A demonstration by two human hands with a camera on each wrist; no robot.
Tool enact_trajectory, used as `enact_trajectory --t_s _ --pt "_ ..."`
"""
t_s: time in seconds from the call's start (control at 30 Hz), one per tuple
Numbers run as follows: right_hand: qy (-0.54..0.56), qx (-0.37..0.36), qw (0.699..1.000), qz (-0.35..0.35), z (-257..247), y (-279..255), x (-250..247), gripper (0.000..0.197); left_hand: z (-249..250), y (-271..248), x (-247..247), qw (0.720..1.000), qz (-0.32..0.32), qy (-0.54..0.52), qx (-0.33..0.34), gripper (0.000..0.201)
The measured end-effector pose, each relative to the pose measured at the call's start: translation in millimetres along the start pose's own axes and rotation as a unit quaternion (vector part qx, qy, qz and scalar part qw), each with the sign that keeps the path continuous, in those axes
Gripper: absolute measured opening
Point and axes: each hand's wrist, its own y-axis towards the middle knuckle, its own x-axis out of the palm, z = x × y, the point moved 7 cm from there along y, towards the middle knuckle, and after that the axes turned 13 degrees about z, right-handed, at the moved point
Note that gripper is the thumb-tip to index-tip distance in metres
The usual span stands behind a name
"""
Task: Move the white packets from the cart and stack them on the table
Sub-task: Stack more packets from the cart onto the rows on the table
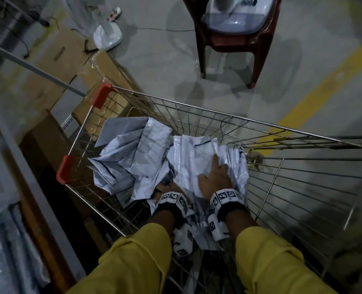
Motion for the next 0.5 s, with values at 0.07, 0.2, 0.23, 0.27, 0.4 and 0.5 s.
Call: enact_trajectory --t_s 0.07,0.2,0.23,0.27,0.4,0.5 --pt "-0.01 -0.002 0.999 0.033 2 0 -12 0.082 -2 -9 -14 1.0 -0.005 -0.028 -0.005 0.062" --pt "-0.032 -0.015 0.999 -0.034 -1 -12 4 0.084 -9 -22 -24 0.999 -0.012 -0.047 0.01 0.051" --pt "-0.043 -0.028 0.998 -0.048 -4 -15 9 0.091 -10 -25 -31 0.999 -0.006 -0.041 0.026 0.051" --pt "-0.064 -0.047 0.995 -0.056 -7 -17 14 0.099 -13 -29 -40 0.998 0.008 -0.048 0.032 0.051" --pt "-0.181 -0.102 0.978 -0.033 -12 -20 25 0.128 -23 -47 -80 0.99 0.087 -0.107 0.005 0.045" --pt "-0.185 -0.094 0.977 -0.054 -20 -20 27 0.131 -40 -47 -89 0.983 0.117 -0.144 -0.006 0.047"
